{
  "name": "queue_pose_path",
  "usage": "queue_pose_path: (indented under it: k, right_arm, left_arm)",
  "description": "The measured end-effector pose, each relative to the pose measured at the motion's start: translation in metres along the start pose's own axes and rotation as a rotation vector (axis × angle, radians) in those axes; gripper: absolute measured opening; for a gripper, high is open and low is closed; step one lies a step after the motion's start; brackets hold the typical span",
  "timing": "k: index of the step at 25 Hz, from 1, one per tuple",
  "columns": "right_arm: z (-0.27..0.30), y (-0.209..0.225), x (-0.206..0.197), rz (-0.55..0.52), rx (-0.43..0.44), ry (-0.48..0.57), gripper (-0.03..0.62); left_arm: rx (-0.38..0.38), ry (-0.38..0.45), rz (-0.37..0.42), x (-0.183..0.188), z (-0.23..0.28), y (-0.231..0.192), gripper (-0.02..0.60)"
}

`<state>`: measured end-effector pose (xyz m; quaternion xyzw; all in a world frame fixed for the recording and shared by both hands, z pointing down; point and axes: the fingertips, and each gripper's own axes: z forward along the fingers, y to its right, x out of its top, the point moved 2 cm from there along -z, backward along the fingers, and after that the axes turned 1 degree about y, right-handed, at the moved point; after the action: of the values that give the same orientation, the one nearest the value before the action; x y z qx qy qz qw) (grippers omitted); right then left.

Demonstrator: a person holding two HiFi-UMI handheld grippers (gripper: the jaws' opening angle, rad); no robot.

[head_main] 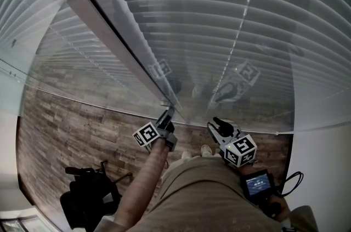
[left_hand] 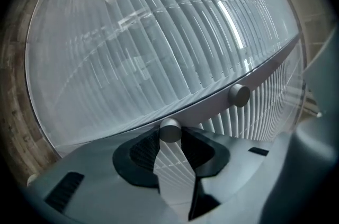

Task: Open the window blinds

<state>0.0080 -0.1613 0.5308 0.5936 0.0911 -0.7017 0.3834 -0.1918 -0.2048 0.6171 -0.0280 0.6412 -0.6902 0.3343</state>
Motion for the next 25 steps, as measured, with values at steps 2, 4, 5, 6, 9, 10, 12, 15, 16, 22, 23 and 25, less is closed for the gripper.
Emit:
queue_pose_path:
  k: [2,4,5,6,9,10,12,15,16,22,23,25]
  right_arm:
    - [0.0,0.0,0.0,0.003,0.002,-0.001,0.121]
    - [0.0,0.001,-0.001,0.009,0.004,-0.002,0.121]
    - [0.001,0.0,-0.001,0.012,0.005,-0.003,0.121]
    - [0.002,-0.002,-0.001,0.013,0.005,-0.003,0.121]
    - [0.006,-0.008,-0.005,0.014,0.005,-0.004,0.121]
    - [0.006,-0.008,-0.006,0.015,0.005,-0.004,0.121]
    - [0.004,-0.006,-0.006,0.019,0.004,-0.003,0.121]
    - [0.002,-0.001,-0.004,0.025,-0.001,-0.001,0.121]
    - [0.002,-0.001,-0.004,0.027,-0.002,0.0,0.121]
    - [0.011,-0.001,0.003,0.024,-0.002,0.008,0.121]
    - [0.011,0.0,-0.001,0.028,-0.003,0.006,0.121]
    - [0.007,0.002,-0.013,0.039,-0.007,-0.004,0.121]
  left_arm:
    - [0.002,0.006,0.028,0.0,0.0,0.001,0.138]
    - [0.016,0.011,0.078,0.0,-0.001,0.001,0.14]
    - [0.026,0.016,0.102,0.001,-0.002,0.001,0.14]
    - [0.038,0.02,0.126,0.003,-0.004,-0.001,0.14]
    - [0.105,0.012,0.231,0.008,-0.012,-0.012,0.177]
    - [0.135,-0.003,0.285,0.008,-0.014,-0.014,0.2]
    - [0.199,-0.046,0.438,0.007,-0.014,-0.011,0.236]
    - [0.28,-0.104,0.689,0.005,-0.012,-0.004,0.239]
    - [0.299,-0.116,0.741,0.004,-0.011,-0.002,0.239]
    - [0.329,-0.116,0.809,0.012,-0.003,0.004,0.206]
    - [0.334,-0.115,0.82,0.01,-0.002,0.002,0.181]
    - [0.347,-0.122,0.835,0.002,-0.004,-0.004,0.155]
